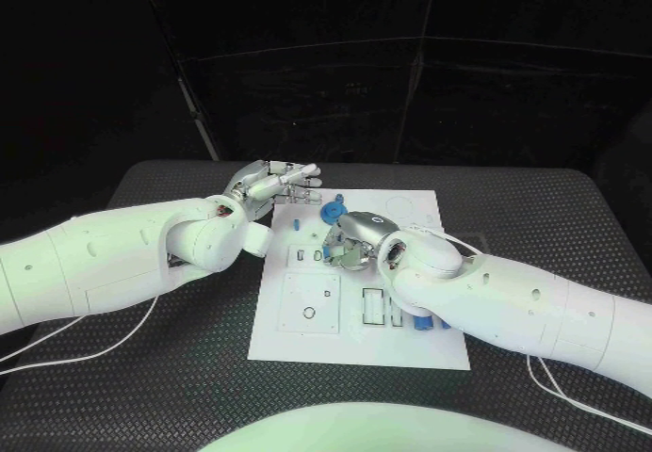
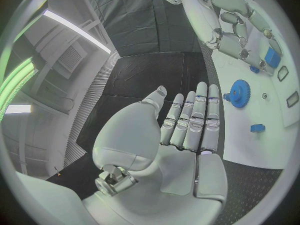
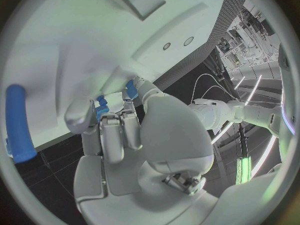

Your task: Assemble the parts on the task board

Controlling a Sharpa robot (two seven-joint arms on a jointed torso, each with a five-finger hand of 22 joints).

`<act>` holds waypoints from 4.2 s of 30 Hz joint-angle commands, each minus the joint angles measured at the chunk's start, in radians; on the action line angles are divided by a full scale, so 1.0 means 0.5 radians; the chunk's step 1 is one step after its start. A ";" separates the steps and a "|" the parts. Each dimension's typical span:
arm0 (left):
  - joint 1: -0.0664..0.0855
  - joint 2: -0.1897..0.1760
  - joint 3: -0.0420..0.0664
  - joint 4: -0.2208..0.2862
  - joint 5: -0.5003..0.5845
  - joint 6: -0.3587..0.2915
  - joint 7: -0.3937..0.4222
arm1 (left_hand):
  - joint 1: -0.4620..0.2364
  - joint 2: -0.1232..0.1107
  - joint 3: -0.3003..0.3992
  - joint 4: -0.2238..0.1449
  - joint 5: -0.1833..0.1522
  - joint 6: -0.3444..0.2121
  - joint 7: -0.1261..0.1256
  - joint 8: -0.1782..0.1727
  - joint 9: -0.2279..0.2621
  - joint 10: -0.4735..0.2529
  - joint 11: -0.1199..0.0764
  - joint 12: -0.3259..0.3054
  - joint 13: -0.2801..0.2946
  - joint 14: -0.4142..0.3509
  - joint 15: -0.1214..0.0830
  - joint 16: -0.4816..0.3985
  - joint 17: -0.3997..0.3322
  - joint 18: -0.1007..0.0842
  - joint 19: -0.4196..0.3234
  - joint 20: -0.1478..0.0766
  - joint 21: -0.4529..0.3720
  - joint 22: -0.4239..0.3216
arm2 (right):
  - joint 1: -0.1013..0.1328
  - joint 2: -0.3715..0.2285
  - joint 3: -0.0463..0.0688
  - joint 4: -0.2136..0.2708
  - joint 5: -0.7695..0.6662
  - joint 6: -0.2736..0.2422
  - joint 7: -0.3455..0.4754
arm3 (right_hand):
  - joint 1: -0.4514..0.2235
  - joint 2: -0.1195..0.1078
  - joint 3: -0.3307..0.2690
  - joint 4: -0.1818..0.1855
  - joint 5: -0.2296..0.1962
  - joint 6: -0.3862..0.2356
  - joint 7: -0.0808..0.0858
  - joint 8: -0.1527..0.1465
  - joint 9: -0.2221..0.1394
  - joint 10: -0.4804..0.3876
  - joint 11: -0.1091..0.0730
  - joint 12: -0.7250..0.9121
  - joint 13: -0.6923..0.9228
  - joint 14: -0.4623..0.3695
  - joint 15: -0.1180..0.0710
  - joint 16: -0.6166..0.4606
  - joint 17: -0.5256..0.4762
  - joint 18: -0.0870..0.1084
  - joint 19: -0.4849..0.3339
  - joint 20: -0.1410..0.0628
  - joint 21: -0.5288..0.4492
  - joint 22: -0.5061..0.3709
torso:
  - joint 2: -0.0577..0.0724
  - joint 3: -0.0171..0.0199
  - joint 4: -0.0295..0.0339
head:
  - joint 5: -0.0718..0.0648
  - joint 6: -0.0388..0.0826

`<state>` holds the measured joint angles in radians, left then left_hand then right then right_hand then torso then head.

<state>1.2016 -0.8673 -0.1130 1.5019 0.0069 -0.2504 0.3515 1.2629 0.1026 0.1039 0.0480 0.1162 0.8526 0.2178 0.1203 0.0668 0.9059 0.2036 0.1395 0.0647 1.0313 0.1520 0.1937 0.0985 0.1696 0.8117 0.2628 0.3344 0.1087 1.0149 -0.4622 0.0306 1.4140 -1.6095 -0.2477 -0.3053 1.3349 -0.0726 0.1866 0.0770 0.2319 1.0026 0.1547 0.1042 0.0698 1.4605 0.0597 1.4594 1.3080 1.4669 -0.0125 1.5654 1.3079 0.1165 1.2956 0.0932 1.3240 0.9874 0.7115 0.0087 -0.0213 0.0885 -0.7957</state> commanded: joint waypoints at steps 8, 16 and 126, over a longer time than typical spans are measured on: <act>0.004 0.003 0.002 0.000 -0.007 0.012 0.023 | -0.011 -0.006 0.007 -0.005 0.003 0.015 0.080 -0.001 -0.002 0.007 0.002 -0.008 -0.003 0.009 0.001 -0.010 -0.005 0.027 0.013 0.000 -0.015 -0.006 | -0.014 -0.001 -0.014 -0.012 -0.007 0.024 -0.062 | -0.066 -0.057 -0.097 0.046 -0.066 -0.098 0.016 -0.046 -0.004 -0.033 0.035 -0.043 0.186 0.199 0.030 -0.003 0.489 -0.018 -0.012 0.028 -0.020 -0.012 | 0.000 0.0013 0.000 | -0.002 -0.001; 0.004 0.005 0.002 -0.002 -0.007 0.013 0.022 | -0.011 -0.006 0.007 -0.005 0.003 0.015 0.080 -0.002 -0.002 0.008 0.002 -0.008 -0.003 0.009 0.001 -0.011 -0.005 0.027 0.013 0.000 -0.015 -0.006 | -0.014 0.000 -0.014 -0.015 -0.007 -0.015 -0.062 | -0.080 -0.070 -0.176 0.103 -0.129 -0.172 0.034 -0.062 -0.002 -0.085 0.052 -0.093 0.122 0.197 0.044 -0.006 0.479 -0.014 -0.025 0.042 -0.031 -0.034 | 0.000 0.0004 0.000 | -0.002 -0.003; 0.341 0.742 -0.211 -0.621 -1.963 1.216 -1.789 | -0.317 0.037 -0.595 0.476 -0.126 0.044 -0.289 0.940 0.773 0.689 -0.409 2.082 1.856 1.079 -0.440 2.754 2.945 -0.203 1.298 -0.449 2.063 2.159 | 0.167 -0.821 0.234 0.490 1.043 -0.380 0.553 | 0.156 -0.012 -0.342 0.257 0.015 -0.214 0.030 0.063 0.011 -0.190 0.047 -0.188 -0.028 0.155 0.039 -0.081 0.312 0.027 -0.144 0.040 -0.156 -0.271 | -0.135 0.0378 -0.004 | 0.048 -0.086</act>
<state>1.3716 -0.4985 -0.2190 1.1934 -0.9685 0.3317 -0.5347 1.1075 0.1134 -0.1886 0.2853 0.0550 0.8791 0.0732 0.5890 0.4523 1.2540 -0.0017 1.1832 0.9920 1.4671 -0.0697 1.5656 1.3076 0.0767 1.4549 0.0376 1.3624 1.1870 1.0964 -0.8739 0.1466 1.6583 -1.0902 -0.4427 -0.0298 1.4264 -0.0786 0.0200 0.2051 0.2325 0.8998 0.1686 0.1305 0.0767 1.3719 0.0839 1.3697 1.2946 1.4668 0.0159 1.5305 1.3079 0.1165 1.2326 0.1125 1.2516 0.8533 0.6436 0.0279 -0.0239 0.1124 -0.8383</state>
